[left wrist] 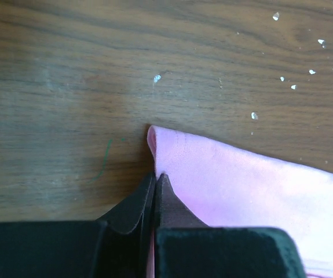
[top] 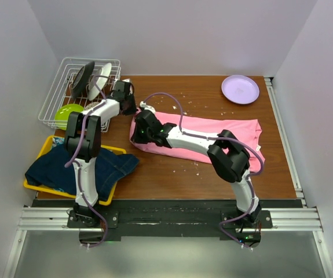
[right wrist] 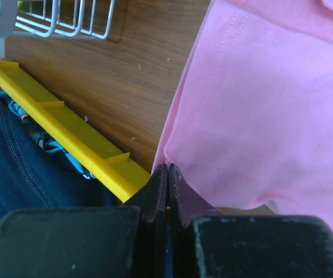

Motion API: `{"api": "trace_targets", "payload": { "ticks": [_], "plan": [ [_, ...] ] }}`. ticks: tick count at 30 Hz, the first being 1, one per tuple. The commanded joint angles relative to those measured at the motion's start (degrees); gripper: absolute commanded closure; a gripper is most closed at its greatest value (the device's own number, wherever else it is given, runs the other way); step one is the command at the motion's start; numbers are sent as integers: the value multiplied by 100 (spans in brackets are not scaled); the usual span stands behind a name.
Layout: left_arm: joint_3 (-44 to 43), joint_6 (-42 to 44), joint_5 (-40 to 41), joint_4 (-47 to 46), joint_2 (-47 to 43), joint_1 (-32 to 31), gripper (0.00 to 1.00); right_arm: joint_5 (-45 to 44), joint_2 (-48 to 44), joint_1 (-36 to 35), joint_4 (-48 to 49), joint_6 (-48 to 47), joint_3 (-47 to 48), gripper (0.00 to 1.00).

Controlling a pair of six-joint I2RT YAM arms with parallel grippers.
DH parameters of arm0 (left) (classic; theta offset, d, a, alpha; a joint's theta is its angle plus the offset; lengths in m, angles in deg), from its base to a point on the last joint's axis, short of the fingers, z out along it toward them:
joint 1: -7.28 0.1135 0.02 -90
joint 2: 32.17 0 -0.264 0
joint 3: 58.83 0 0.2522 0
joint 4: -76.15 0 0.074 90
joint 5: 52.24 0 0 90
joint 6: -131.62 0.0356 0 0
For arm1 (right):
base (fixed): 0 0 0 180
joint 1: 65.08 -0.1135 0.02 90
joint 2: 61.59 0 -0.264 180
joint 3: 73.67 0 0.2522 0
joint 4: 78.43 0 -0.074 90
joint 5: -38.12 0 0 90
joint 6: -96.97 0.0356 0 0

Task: Fold and stack the mixed laundry pile
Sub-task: Fold the T-shirt at the center of the board.

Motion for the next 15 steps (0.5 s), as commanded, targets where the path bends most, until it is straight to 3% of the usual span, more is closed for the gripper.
{"api": "trace_targets", "payload": {
  "ticks": [1, 5, 15],
  "plan": [
    [-101, 455, 201, -513, -472, 61, 100, -91, -279, -36, 61, 115, 366, 100],
    [-92, 367, 15, -636, -578, -106, 100, -522, -762, 130, -132, 9, -90, 100],
    [-1032, 7, -161, -417, -113, -1440, 100, -1620, -2503, 579, -712, 97, -2189, 100]
  ]
}}
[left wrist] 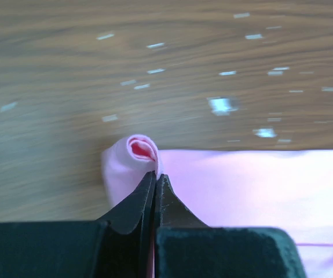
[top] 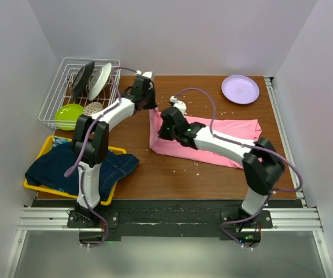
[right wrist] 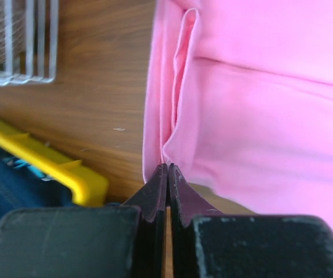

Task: Fold and stack the mixed laundry pile
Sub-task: Fold the T-shirt at the center of the board.

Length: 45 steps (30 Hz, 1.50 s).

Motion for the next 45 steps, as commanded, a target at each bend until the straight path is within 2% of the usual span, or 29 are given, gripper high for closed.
{"api": "trace_targets", "payload": {
  "ticks": [1, 6, 14, 19, 30, 37, 39, 40, 42, 43, 44, 45],
  "plan": [
    [-702, -164, -161, -251, 178, -622, 100, -801, -838, 142, -457, 123, -788, 100],
    [-1335, -366, -275, -190, 731, -1281, 100, -1188, -1611, 204, -738, 369, -1658, 100],
    [-2223, -489, -416, -119, 1443, -1976, 100, -1645, -2447, 274, -1266, 641, -2398, 100],
    [-2583, -577, -451, -93, 1637, -2117, 100, -1803, -2799, 406, -1459, 677, -2697, 100],
    [-2751, -779, -504, -321, 1743, -2179, 100, -1901, -3326, 635, -1645, 431, -2837, 100],
    [-2716, -797, -785, -356, 1971, -2267, 100, -1699, -3300, 652, -1548, 694, -3311, 100],
    [-2689, -779, -899, -453, 2059, -2311, 97, -1637, -3300, 696, -1539, 773, -3478, 94],
    [-2672, -797, -908, -479, 2077, -2320, 96, -1611, -3335, 714, -1548, 791, -3514, 83],
    [-2663, -779, -1048, -523, 2112, -2328, 87, -1567, -3405, 749, -1600, 756, -3584, 69],
    [-2637, -744, -1066, -541, 2060, -2328, 80, -1523, -3458, 767, -1722, 747, -3593, 61],
    [-2628, -692, -1058, -515, 2016, -2328, 62, -1497, -3624, 801, -1767, 678, -3593, 46],
    [-2601, -630, -1049, -532, 1955, -2328, 56, -1462, -3712, 889, -1820, 642, -3559, 41]
  ]
}}
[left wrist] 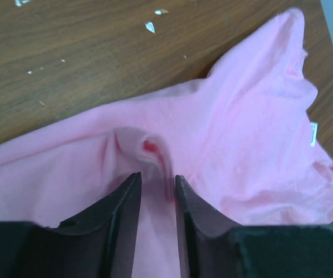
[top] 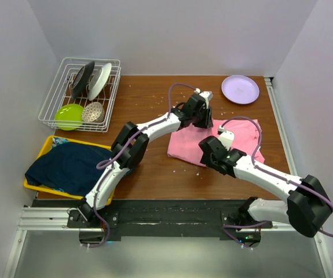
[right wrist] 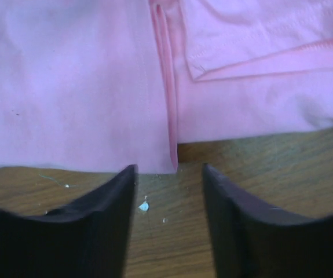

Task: Fold and stack the mixed laundry pile
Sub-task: Fold the T-shirt at the center of the board.

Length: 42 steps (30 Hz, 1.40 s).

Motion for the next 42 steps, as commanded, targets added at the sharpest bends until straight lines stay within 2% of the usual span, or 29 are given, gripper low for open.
{"api": "trace_targets", "payload": {
  "ticks": [1, 2, 4, 6, 11, 16, 20, 25, 28, 31, 32, 34, 38, 42],
  "plan": [
    [-66, 91, -184, -357, -253, -1, 51, 66, -506, 225, -259, -55, 61, 37],
    [-48, 118, -149, -366, -393, 34, 43, 110, -620, 321, -269, -195, 105, 35],
    [4, 40, -139, -384, -630, 139, 41, 486, -604, 786, -15, -598, 228, 35],
    [75, -40, -43, -331, -772, 227, 41, 874, -271, 1330, 336, -898, 473, 41],
    [390, -251, 325, 117, -1185, 570, 42, 1637, 879, 1780, 715, -1277, 1264, 46],
    [1313, -330, 239, 30, -1746, 1044, 43, 2026, 1793, 2106, 1260, -1339, 1415, 55],
    [1832, -234, 247, -32, -2064, 1291, 44, 1799, 2226, 2115, 1094, -1348, 1538, 59],
    [2175, -181, 247, -111, -2275, 1441, 44, 1859, 2331, 2124, 1454, -1356, 1371, 60],
    [2246, -137, 291, -85, -2275, 1449, 44, 1921, 2411, 2133, 1568, -1339, 1380, 70],
    [2334, -137, 309, -76, -2249, 1467, 44, 1939, 2385, 2133, 1568, -1295, 1432, 85],
    [2360, -128, 300, -67, -2240, 1476, 44, 1904, 2385, 2133, 1499, -1295, 1459, 92],
    [2360, -128, 300, -41, -2205, 1511, 44, 1799, 2350, 2133, 1410, -1339, 1555, 99],
    [2334, -102, 309, -15, -2144, 1546, 44, 1212, 2148, 2133, 1016, -1462, 1731, 100],
    [2308, -84, 309, -15, -2021, 1573, 44, 990, 2208, 2150, 962, -1602, 1775, 100]
  ]
}}
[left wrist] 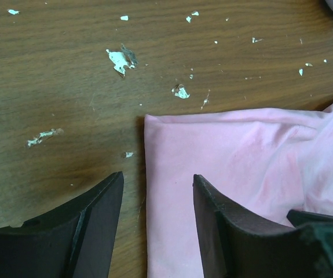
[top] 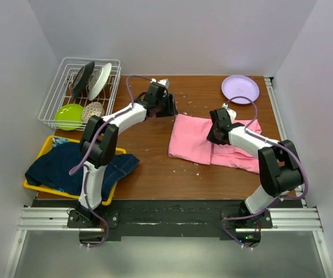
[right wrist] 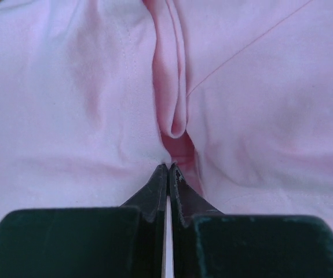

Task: Fold and stack the mixed laundry pile
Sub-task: Fold the T-shirt at the center of the board.

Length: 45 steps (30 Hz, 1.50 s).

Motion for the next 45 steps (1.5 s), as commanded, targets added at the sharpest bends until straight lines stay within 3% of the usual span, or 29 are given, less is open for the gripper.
{"api": "trace_targets", "payload": {
  "ticks": [1, 6, 7, 14, 17, 27, 41, 45],
  "plan": [
    [-71, 82, 27, -76, -102, 58, 44, -516, -108, 28, -109, -197, 265, 100],
    [-281, 178, -26, -14, 179, 67, 44, -349, 68, 37, -4, -188, 151, 100],
    [-325, 205, -52, 12, 232, 67, 44, -314, 7, 37, -21, -197, 125, 91],
    [-642, 425, -263, -14, 592, 198, 44, -182, -731, 46, -258, -329, 291, 61],
    [-686, 451, -369, -75, 672, 251, 45, -393, -601, 63, -267, -417, 545, 55],
    [-774, 557, -702, -418, 989, 278, 46, -402, 550, 616, -118, -724, 1530, 55],
    [-405, 390, -729, -708, 936, 295, 47, 353, 586, 784, 646, -558, 1337, 55],
    [-422, 363, -755, -700, 936, 287, 47, 371, 981, 775, 498, -479, 1600, 58]
  ]
}}
